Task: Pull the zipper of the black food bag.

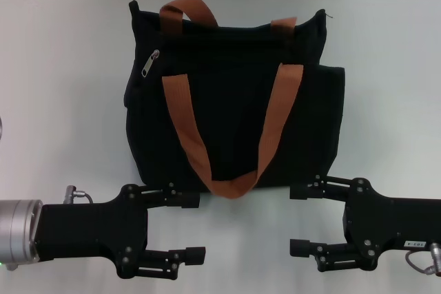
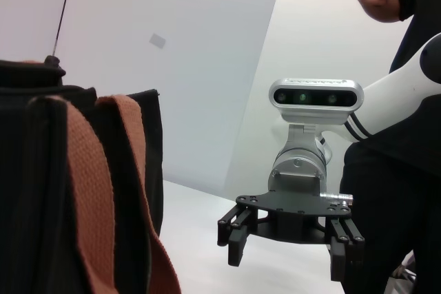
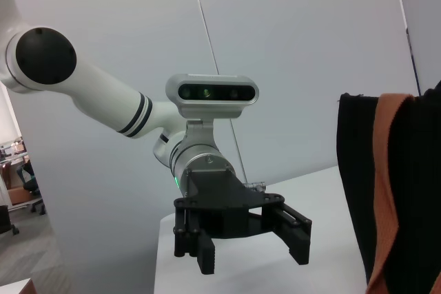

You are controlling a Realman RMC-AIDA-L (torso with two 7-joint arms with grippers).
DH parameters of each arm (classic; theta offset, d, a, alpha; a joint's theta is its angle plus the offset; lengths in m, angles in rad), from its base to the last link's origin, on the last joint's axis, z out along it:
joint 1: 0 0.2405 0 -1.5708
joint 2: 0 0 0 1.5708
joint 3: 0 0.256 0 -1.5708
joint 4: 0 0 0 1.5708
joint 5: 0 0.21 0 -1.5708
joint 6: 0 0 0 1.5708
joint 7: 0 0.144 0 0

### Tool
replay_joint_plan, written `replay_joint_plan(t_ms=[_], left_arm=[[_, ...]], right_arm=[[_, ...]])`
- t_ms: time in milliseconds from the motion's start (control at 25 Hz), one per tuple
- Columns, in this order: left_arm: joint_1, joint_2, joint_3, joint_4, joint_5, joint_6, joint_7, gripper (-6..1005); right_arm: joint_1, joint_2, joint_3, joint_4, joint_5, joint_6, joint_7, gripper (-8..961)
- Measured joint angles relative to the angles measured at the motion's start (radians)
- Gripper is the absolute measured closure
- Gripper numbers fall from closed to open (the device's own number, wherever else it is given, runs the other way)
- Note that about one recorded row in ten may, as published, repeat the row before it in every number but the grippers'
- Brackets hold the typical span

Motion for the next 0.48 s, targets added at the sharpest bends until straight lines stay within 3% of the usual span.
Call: replay_joint_plan(t_ms=[480], left_arm=[[0.0, 0.001, 0.0, 0.0, 0.001, 0.0, 0.001, 194]], right_arm=[[0.002, 0.0, 0.0, 0.0, 0.0, -0.003, 0.0, 141]])
